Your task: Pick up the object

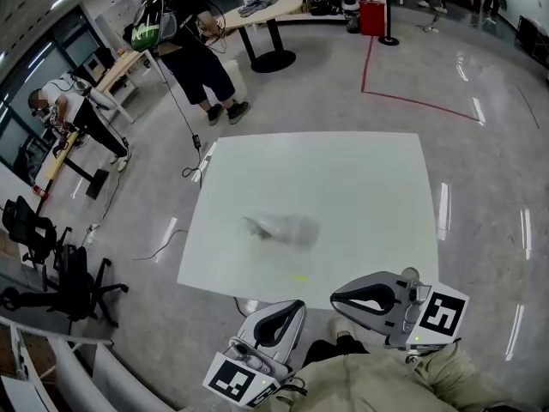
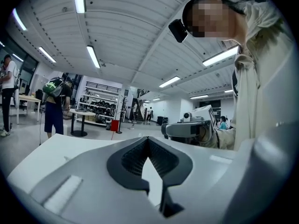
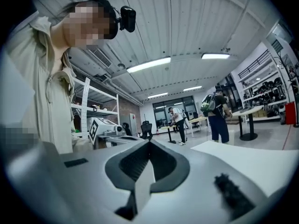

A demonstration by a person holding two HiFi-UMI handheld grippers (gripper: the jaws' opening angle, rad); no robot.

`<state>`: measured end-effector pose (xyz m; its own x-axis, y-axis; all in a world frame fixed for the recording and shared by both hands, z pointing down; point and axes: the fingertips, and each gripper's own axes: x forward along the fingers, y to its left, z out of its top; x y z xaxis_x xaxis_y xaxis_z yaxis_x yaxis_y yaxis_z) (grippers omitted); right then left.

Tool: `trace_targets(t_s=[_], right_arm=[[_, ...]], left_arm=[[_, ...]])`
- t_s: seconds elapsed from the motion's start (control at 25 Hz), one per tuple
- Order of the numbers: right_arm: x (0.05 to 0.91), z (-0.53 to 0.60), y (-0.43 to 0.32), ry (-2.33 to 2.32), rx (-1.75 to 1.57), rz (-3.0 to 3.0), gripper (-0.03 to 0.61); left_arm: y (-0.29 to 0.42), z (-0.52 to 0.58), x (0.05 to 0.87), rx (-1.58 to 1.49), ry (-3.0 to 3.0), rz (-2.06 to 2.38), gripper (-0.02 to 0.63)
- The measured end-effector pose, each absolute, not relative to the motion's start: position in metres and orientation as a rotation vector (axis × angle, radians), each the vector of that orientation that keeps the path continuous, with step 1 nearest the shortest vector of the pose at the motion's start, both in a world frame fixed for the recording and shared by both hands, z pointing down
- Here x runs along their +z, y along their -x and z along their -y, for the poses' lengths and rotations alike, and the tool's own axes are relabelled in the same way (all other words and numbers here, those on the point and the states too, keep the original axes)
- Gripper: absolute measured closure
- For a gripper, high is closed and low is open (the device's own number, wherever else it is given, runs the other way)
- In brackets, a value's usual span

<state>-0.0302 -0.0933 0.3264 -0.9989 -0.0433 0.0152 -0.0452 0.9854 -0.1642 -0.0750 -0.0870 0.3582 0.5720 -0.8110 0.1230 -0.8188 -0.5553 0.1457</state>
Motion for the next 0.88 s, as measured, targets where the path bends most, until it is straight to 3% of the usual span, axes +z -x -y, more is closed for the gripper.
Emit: trace_targets(t_s=[0.6,0.88], right_arm=[[0.412,0.180,0.080,-0.278,0.387,2.921,0.577],[0.445,0.199,0.096,-0.353,0.450,2.864,0.577]], left_arm=[[0.137,0.194,0.452,0.301,-2.455,1.418,0.606],[0.156,0.237,0.504,0.463,-2.382,1.464,0.460]])
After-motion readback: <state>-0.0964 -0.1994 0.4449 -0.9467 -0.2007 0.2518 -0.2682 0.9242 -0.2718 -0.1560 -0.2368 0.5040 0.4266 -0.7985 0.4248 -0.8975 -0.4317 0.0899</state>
